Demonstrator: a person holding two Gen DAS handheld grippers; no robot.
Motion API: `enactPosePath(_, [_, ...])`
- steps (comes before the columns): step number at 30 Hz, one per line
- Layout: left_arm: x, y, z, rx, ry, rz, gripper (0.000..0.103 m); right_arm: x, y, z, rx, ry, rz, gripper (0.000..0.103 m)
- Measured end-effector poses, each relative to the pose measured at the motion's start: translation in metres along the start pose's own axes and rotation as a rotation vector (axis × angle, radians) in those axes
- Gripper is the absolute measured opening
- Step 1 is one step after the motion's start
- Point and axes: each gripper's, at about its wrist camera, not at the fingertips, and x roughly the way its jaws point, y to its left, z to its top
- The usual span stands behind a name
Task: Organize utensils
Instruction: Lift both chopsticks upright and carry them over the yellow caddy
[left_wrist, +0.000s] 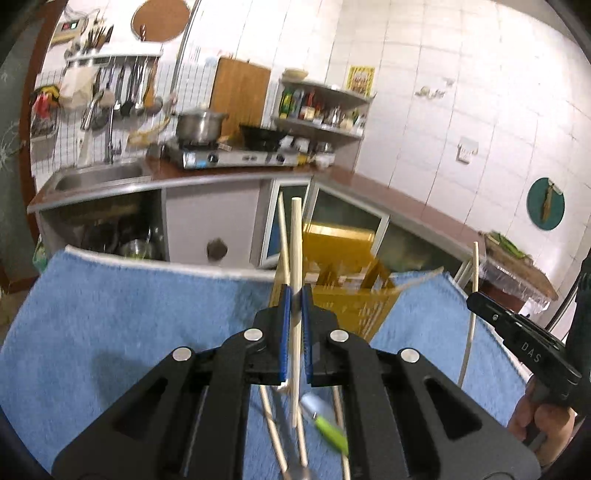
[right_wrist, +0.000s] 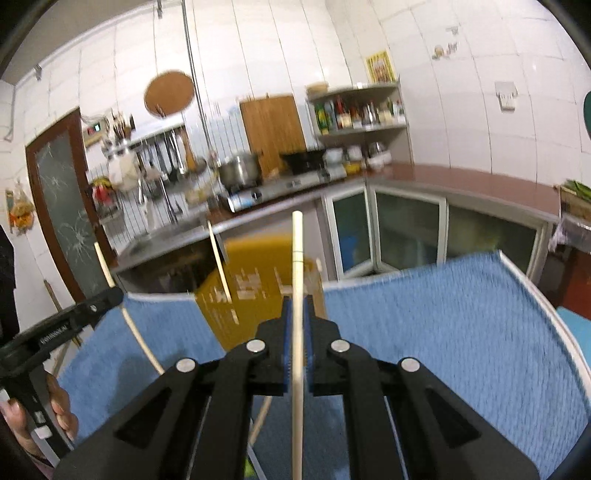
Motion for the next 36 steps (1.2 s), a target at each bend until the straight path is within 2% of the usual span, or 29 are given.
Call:
enactPosePath(7, [0.002, -0.012, 0.041, 0.012, -0.064, -0.02, 0.004, 0.0, 0.012, 0.039, -0.007, -0.164, 0.016, 0.006])
enactPosePath(15, [0.004, -0.027, 0.09, 0.067, -0.159, -0.012, 0.004, 0.032, 0.022, 0.075, 0.016, -0.33, -0.008, 0.006])
enactPosePath(19, [0.015, -0.033, 0.102, 0.099, -0.198, -0.004, 0.004, 0.048, 0.025, 0.08, 0.009, -0.4, -0.023, 0.006])
enactPosePath(24, [0.039, -0.033, 0.103, 0.125, -0.23, 0.015, 0.004, 0.064, 0.021, 0.08, 0.028, -0.48, -0.035, 0.006])
enactPosePath(30, [0.081, -0.025, 0.084, 0.109, -0.173, 0.003, 0.004, 0.085, 0.023, 0.063, -0.011, -0.468, -0.058, 0.006])
enactPosePath(36, [0.113, -0.014, 0.056, 0.097, -0.102, 0.002, 0.004, 0.102, 0.021, 0.041, -0.066, -0.416, -0.063, 0.006])
